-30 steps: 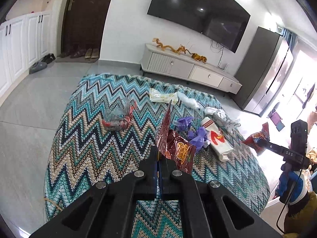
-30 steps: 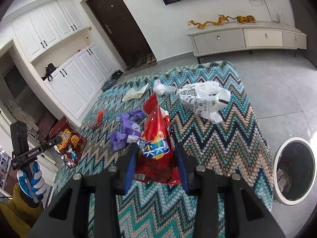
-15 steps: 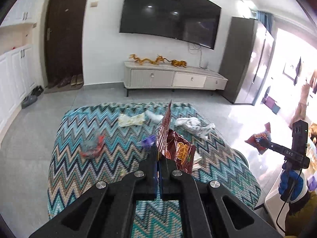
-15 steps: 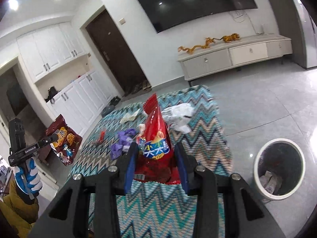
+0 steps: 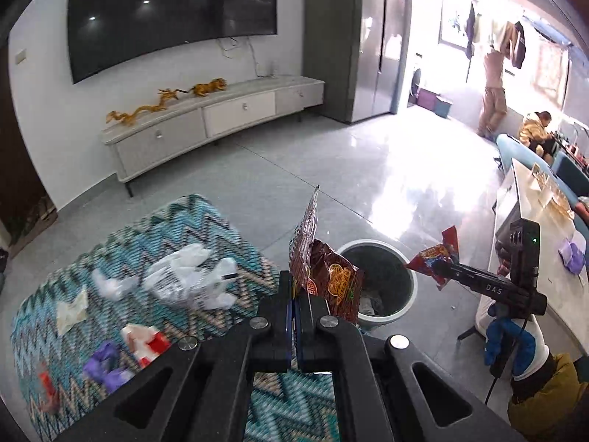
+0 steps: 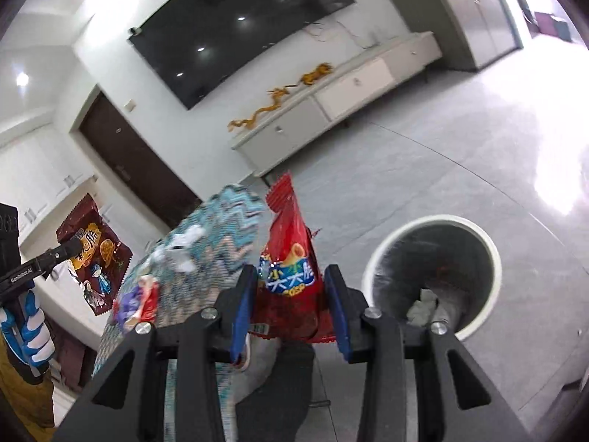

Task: Collect trash
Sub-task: 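Carry both bags over the bin and open both tools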

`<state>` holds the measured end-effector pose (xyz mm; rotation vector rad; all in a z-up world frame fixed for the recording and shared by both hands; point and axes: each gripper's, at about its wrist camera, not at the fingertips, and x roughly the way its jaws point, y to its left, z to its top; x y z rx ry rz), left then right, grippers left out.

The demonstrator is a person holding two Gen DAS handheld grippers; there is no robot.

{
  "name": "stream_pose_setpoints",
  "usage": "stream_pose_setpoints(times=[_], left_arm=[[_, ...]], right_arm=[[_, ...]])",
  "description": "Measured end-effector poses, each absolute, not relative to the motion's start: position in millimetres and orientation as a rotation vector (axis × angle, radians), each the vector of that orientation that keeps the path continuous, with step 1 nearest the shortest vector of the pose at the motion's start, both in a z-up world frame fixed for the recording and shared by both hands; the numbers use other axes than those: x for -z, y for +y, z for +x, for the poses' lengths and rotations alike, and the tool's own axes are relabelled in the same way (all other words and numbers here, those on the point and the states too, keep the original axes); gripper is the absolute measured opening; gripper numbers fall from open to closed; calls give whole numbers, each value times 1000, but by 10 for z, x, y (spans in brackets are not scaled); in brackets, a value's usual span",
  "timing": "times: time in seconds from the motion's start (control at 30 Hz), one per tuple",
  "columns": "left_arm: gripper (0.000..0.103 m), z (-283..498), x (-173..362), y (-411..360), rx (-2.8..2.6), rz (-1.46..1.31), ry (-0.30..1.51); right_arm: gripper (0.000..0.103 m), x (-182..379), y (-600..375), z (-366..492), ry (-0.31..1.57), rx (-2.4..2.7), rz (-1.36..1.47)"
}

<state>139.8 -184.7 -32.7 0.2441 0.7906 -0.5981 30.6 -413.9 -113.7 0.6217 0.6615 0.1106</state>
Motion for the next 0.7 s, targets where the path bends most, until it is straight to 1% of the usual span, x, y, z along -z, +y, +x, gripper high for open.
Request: stream_pose_setpoints(times=[0.2,0.33,0.5,0.7], left_arm=[[2,1780,911,-3020,650,352,867],[2,2011,1316,-3533,673,378,931],[2,2168,1780,-3944,652,420,988],[3,2273,2116,-4205,642,423,1061]], right_arm=[[36,1676,-4606,487,742,0,682],[36,2005,-4820,644,795,54,708],[38,2360,-4979,853,862,109,717],[40,2665,-5039,974,922,156,715]])
